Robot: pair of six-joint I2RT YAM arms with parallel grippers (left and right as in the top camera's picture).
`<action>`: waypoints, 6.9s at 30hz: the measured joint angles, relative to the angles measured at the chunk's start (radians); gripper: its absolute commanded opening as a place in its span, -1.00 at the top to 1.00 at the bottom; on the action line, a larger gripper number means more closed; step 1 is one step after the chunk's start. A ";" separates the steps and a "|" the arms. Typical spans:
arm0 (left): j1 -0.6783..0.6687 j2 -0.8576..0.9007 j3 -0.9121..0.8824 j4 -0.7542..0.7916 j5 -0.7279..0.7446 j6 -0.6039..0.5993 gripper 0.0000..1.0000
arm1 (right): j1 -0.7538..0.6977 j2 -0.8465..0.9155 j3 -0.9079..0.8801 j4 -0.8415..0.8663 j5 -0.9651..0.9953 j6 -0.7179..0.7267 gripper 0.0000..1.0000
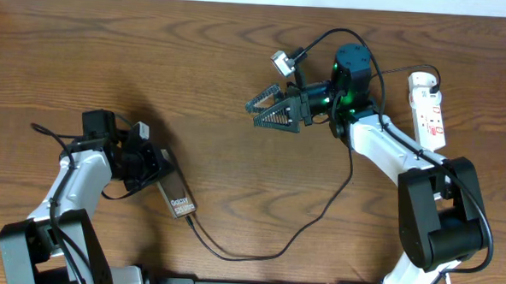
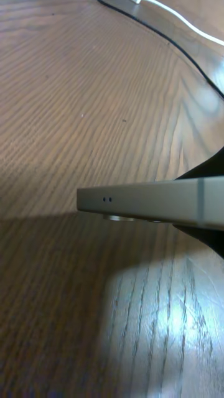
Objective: Plug charger to phone and switch on socket
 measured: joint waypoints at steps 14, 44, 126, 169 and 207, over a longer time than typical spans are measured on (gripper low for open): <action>0.000 0.000 -0.066 0.039 -0.021 -0.001 0.85 | 0.000 0.000 0.000 0.000 0.000 0.000 -0.99; 0.000 -0.011 -0.134 0.069 0.029 -0.023 0.11 | 0.002 0.000 0.000 0.000 0.000 0.000 -0.99; 0.000 -0.713 0.024 -0.235 0.050 -0.235 -0.76 | -0.793 0.176 0.712 -1.774 1.007 -0.884 -0.99; 0.000 -0.636 0.024 -0.235 0.026 -0.205 -0.77 | -0.732 0.424 0.792 -1.688 1.101 -0.960 -0.99; 0.000 -0.635 0.024 -0.235 0.024 -0.202 -0.77 | -0.712 0.424 0.795 -1.682 1.125 -0.962 -0.99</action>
